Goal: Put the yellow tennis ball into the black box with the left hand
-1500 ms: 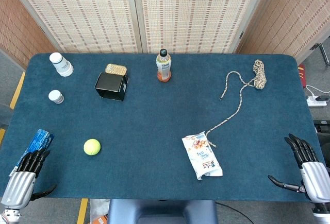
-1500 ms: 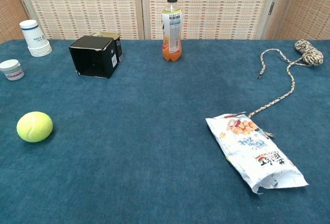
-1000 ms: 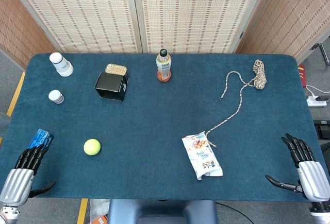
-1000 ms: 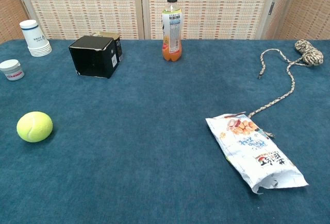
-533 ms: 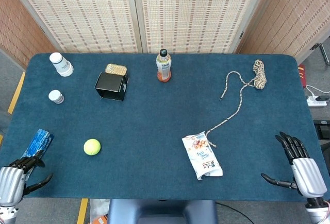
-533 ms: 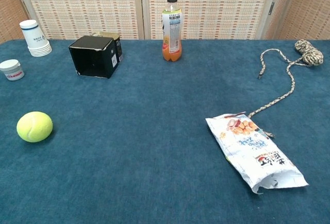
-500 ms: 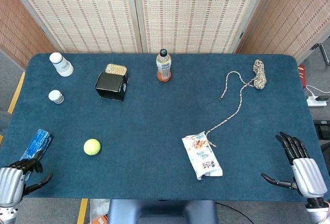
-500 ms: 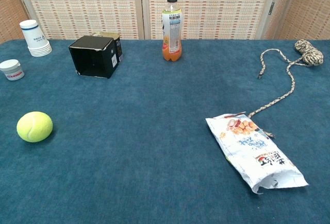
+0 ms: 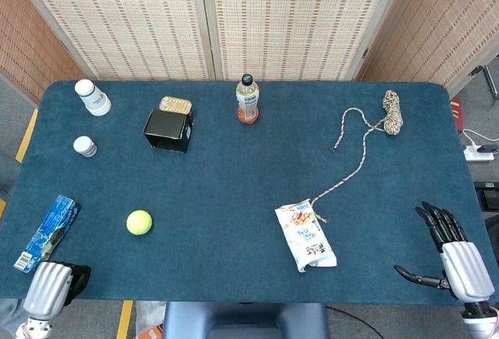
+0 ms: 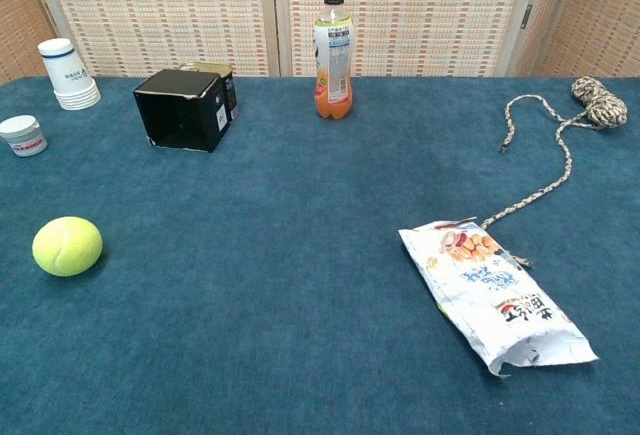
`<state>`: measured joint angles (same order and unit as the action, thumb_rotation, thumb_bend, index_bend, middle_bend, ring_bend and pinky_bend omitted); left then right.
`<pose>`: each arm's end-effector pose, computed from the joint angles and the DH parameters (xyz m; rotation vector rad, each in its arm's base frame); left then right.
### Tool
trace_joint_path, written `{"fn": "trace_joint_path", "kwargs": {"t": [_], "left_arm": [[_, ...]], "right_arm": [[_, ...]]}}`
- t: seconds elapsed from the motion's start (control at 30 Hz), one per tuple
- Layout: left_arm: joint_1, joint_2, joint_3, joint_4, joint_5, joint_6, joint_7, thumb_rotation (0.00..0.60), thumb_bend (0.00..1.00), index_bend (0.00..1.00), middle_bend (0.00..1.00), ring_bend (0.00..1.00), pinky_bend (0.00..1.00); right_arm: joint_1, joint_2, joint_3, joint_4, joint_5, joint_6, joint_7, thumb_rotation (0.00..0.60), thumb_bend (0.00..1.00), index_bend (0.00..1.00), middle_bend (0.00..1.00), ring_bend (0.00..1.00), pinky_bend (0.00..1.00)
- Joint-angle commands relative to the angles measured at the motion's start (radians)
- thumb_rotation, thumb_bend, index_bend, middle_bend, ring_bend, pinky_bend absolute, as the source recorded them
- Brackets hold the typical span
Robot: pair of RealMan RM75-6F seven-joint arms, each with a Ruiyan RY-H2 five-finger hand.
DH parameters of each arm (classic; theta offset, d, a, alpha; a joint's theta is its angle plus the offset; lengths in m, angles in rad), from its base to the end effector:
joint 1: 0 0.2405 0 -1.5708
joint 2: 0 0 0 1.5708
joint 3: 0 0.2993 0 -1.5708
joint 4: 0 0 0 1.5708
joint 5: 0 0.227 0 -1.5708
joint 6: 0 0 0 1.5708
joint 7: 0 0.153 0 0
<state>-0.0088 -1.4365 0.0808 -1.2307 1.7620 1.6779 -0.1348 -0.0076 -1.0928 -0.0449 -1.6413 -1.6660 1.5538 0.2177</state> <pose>-0.3675 0.1353 0.0687 -1.5312 -0.8771 -1.1067 -0.3475 -0.1393 0.1558 1.4013 -1.1016 1.0694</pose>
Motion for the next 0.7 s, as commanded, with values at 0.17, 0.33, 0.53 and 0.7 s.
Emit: {"fn": "trace_joint_path", "kwargs": {"t": [0.17,0.33,0.53,0.7], "left_arm": [[-0.047,-0.151,-0.007,0.141,-0.004,-0.076,-0.008,0.600,0.69,1.00,1.00,1.00,1.00],[-0.078,-0.227,-0.020,0.221,-0.015,-0.119,0.026,0.600,0.69,1.00,1.00,1.00,1.00],[-0.091,-0.307,-0.036,0.313,-0.024,-0.111,0.100,0.600,0.69,1.00,1.00,1.00,1.00],[-0.110,-0.360,-0.051,0.374,-0.027,-0.094,0.102,0.600,0.68,1.00,1.00,1.00,1.00]], "right_arm": [[-0.002,0.001,-0.001,0.009,-0.001,0.005,0.011,0.535,0.00,0.00,0.00,0.00,0.00],[-0.003,0.001,-0.004,0.012,-0.006,0.009,0.015,0.535,0.00,0.00,0.00,0.00,0.00],[-0.002,-0.002,-0.004,0.017,-0.004,0.007,0.015,0.534,0.00,0.00,0.00,0.00,0.00],[0.002,-0.001,-0.004,0.013,0.000,-0.001,0.009,0.536,0.00,0.00,0.00,0.00,0.00]]}}
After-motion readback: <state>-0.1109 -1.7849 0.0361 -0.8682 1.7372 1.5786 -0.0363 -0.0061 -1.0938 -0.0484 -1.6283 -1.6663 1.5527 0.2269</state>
